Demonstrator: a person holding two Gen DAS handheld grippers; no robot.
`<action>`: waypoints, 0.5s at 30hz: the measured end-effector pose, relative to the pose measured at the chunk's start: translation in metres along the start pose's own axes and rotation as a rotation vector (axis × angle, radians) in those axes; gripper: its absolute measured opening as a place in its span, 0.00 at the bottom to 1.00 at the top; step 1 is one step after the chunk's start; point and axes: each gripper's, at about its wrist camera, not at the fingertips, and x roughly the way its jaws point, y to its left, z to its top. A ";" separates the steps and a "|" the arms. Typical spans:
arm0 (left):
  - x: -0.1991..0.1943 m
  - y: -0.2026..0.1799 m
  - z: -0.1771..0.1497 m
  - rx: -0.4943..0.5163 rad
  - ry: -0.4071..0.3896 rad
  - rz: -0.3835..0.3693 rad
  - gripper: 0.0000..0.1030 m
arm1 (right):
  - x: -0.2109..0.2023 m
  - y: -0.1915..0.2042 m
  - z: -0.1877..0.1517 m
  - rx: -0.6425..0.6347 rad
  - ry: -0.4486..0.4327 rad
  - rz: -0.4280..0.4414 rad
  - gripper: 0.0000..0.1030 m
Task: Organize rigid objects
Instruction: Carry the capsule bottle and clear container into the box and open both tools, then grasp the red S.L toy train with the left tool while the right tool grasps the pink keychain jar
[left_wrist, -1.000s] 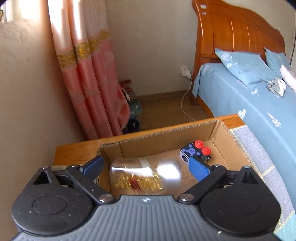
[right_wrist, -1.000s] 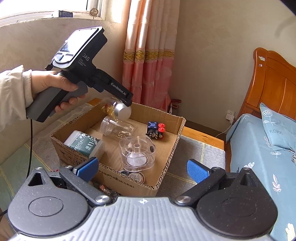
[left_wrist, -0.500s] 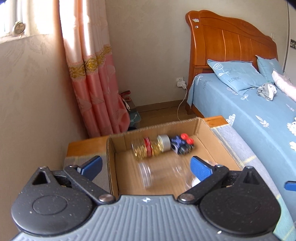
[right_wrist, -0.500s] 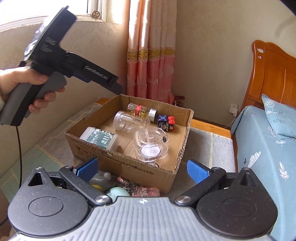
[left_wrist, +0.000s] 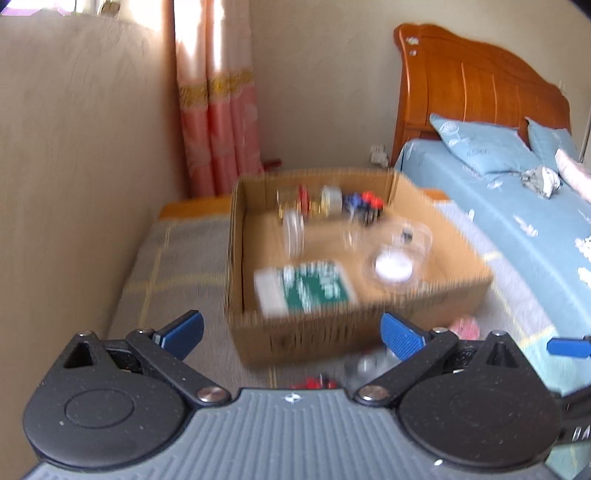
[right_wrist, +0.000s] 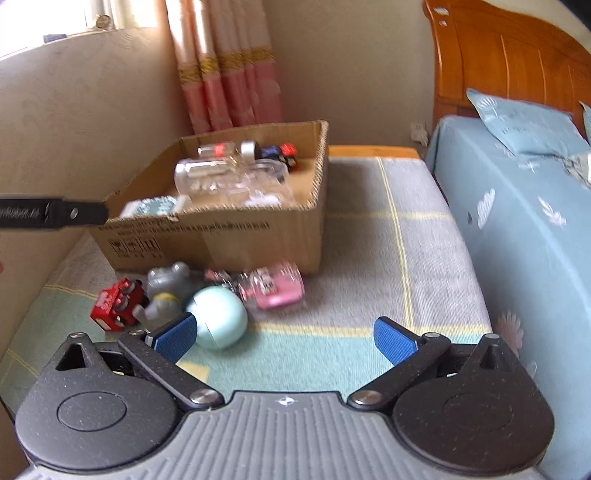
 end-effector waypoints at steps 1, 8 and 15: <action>0.002 0.000 -0.008 -0.013 0.013 0.007 0.99 | 0.001 -0.001 -0.003 0.006 0.008 -0.008 1.00; 0.022 0.003 -0.039 -0.087 0.069 -0.012 0.99 | 0.002 -0.007 -0.014 0.015 0.033 -0.014 1.00; 0.038 -0.003 -0.053 -0.059 0.101 0.037 0.99 | 0.013 -0.010 -0.015 0.010 0.062 -0.026 1.00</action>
